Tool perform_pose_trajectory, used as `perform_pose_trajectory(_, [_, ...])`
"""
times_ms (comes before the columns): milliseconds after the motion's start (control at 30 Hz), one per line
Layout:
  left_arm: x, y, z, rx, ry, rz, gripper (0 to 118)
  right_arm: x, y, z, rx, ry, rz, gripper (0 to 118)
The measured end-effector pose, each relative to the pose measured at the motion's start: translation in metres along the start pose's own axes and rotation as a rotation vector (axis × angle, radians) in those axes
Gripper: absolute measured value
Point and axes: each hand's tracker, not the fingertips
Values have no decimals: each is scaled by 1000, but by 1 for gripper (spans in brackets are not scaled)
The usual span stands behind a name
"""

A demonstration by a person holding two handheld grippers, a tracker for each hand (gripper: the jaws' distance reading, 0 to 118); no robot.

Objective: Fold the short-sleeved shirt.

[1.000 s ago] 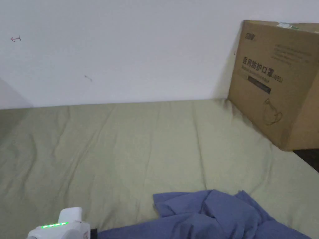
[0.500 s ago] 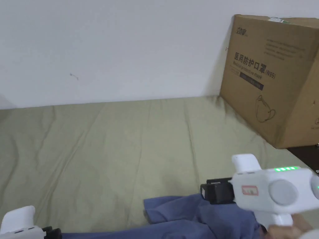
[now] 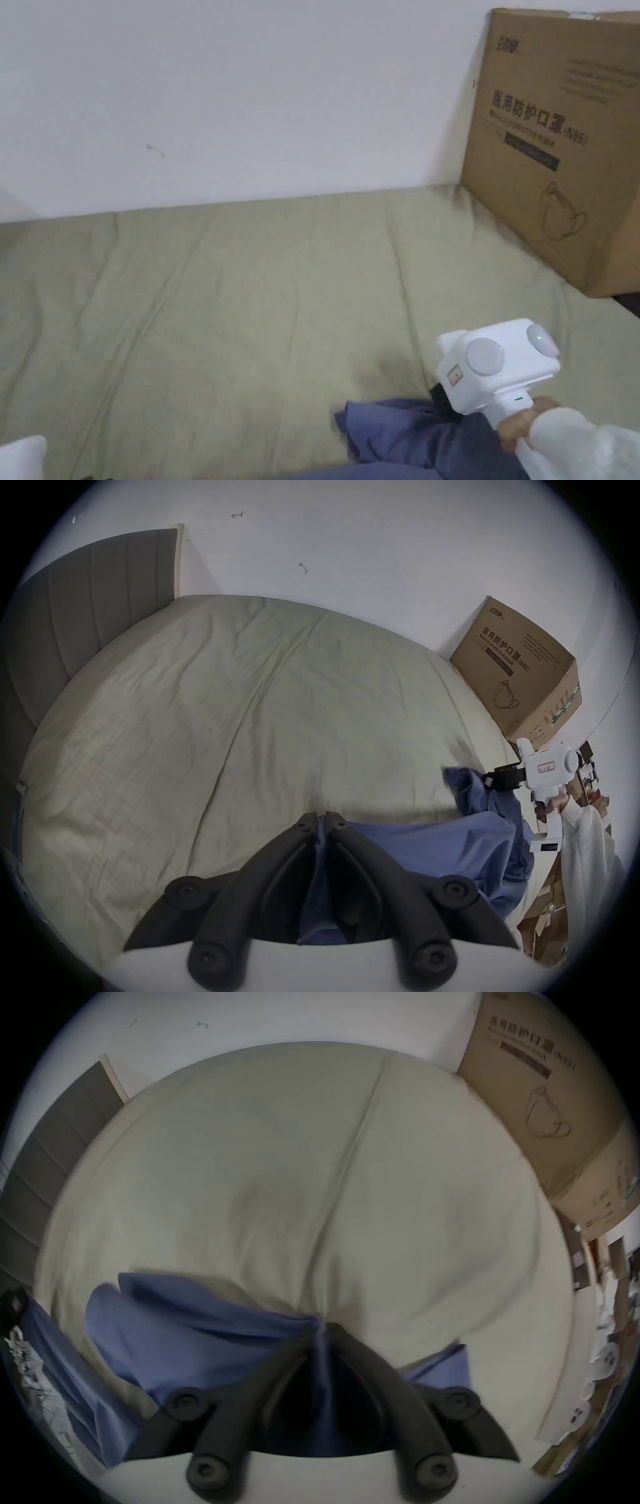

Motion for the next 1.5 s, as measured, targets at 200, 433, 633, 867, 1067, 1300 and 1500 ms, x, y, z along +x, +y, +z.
perform_pose_trajectory(200, [3, 20, 26, 8, -11, 0, 3, 19, 0, 63, 105, 47, -115, 3])
perform_pose_trajectory(433, [9, 81, 89, 133, 16, -71, 3, 48, 8, 212, 332, 35, -198, 3])
perform_pose_trajectory(633, [29, 144, 145, 212, 11, -111, 2, 88, 26, 307, 492, 70, -285, 3])
perform_pose_trajectory(867, [74, 244, 193, 341, 94, -238, 2, 78, 82, 381, 596, 67, -333, 3])
perform_pose_trajectory(1067, [90, 330, 212, 385, 112, -257, 2, 75, 146, 436, 642, 79, -413, 3])
perform_pose_trajectory(1300, [106, 395, 234, 480, 170, -282, 2, 37, 175, 515, 752, 23, -369, 3])
perform_pose_trajectory(1500, [101, 413, 236, 561, 131, -246, 2, 34, 186, 533, 832, 30, -348, 3])
